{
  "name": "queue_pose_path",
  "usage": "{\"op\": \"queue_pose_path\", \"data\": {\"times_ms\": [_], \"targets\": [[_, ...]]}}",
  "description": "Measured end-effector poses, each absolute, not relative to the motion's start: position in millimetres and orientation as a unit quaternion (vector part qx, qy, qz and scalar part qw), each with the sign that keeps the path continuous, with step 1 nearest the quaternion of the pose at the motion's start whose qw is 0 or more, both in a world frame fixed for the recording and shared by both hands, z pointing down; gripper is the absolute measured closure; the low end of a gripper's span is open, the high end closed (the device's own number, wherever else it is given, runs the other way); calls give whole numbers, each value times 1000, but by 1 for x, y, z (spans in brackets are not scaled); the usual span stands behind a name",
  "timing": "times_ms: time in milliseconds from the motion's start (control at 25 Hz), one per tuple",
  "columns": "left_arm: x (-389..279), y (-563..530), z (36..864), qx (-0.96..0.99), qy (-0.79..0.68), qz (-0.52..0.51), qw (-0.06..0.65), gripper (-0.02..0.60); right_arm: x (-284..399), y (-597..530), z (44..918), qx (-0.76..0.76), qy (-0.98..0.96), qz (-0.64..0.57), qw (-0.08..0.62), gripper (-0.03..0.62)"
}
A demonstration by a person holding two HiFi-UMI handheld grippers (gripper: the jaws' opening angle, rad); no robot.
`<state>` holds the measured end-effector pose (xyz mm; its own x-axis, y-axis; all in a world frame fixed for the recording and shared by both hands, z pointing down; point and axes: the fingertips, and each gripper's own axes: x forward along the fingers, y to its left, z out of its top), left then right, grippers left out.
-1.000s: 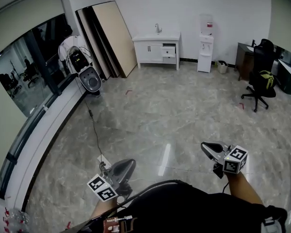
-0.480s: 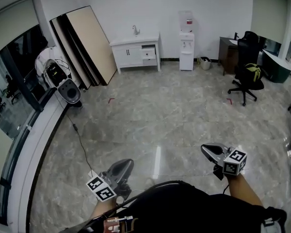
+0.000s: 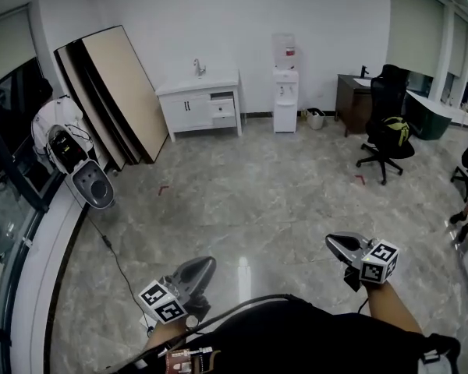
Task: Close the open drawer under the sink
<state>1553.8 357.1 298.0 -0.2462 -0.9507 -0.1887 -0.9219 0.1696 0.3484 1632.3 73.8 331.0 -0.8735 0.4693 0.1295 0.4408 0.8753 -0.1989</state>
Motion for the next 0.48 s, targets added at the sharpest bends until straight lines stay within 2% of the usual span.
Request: {"op": "queue_pose_path", "data": {"times_ms": [160, 480], "targets": [[1496, 378, 304, 604, -772, -194, 40, 581, 1572, 96, 333, -249, -961, 85, 84, 596], [1424, 395, 309, 573, -793, -203, 40, 581, 1479, 102, 338, -277, -952, 87, 100, 597]]}}
